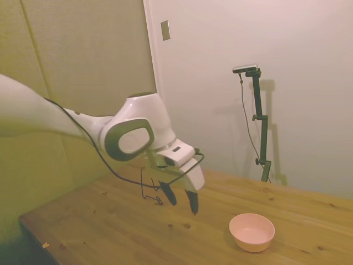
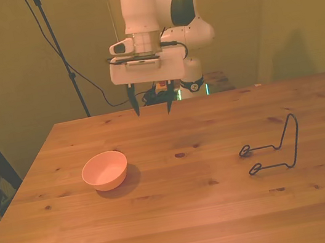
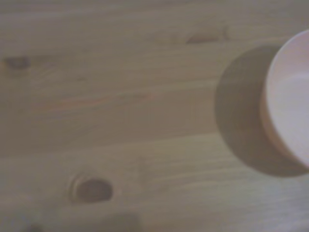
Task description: Load the bowl
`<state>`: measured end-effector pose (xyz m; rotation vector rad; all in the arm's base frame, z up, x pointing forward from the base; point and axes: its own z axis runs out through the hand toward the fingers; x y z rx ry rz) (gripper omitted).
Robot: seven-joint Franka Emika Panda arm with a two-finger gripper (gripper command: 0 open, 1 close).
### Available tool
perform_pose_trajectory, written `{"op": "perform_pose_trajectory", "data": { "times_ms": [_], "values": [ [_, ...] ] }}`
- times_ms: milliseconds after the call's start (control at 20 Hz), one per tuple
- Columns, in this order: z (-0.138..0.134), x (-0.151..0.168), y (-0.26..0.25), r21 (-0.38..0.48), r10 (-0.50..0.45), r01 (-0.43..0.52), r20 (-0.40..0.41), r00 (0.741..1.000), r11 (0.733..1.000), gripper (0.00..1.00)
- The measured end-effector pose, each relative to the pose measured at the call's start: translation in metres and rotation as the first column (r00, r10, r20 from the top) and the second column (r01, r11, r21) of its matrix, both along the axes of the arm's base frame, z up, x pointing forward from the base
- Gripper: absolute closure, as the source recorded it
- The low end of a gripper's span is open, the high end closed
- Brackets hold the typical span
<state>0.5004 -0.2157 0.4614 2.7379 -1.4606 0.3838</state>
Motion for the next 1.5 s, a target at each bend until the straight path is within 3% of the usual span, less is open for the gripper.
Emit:
{"op": "perform_pose_trajectory", "data": {
  "times_ms": [400, 850, 900, 1500],
  "values": [
    [-0.02, 0.053, -0.059, -0.038, -0.078, 0.077, -0.008, 0.997, 0.996, 0.0],
    [-0.079, 0.095, -0.073, -0.022, -0.107, 0.106, -0.064, 0.992, 0.994, 0.0],
    [-0.083, 0.096, -0.072, -0.021, -0.107, 0.106, -0.069, 0.992, 0.994, 1.0],
    [-0.1, 0.096, -0.08, 0.001, -0.133, 0.133, -0.084, 0.988, 0.991, 1.0]
  ]
}}
